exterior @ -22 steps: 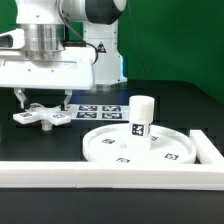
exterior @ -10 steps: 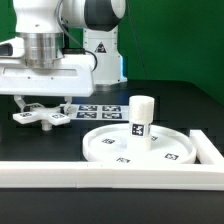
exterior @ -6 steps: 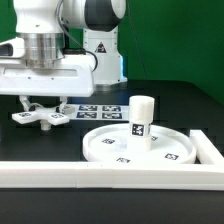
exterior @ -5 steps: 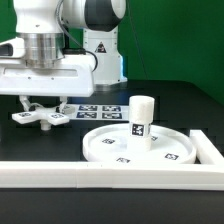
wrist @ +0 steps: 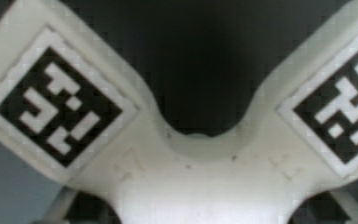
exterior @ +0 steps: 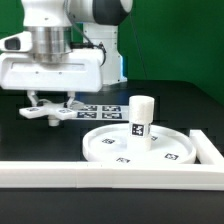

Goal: Assemble round table

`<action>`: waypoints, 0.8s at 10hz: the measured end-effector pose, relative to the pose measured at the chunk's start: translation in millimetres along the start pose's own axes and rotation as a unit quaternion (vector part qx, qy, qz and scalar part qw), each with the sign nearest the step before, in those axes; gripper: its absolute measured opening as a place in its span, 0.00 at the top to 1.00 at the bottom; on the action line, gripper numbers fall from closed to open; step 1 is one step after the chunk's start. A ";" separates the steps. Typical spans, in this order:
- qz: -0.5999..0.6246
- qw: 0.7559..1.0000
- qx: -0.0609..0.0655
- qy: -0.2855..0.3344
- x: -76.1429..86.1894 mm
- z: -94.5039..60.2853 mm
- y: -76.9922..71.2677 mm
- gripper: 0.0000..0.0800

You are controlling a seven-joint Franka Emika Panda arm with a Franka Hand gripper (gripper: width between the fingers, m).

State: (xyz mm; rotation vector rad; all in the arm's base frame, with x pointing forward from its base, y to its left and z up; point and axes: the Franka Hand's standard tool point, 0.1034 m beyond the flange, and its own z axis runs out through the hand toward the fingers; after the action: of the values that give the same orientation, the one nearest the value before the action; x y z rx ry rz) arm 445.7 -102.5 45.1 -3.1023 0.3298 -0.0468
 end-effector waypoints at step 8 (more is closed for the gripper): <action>0.062 0.998 0.030 -0.012 20.8 -40.4 -94.3 0.44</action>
Offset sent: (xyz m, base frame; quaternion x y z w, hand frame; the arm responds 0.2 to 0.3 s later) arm 0.0364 0.0590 0.0446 -0.0096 -0.0341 0.0759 0.9965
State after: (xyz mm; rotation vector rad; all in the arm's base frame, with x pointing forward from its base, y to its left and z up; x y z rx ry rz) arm 484.4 -15.5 88.3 -3.0134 0.5095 -0.0174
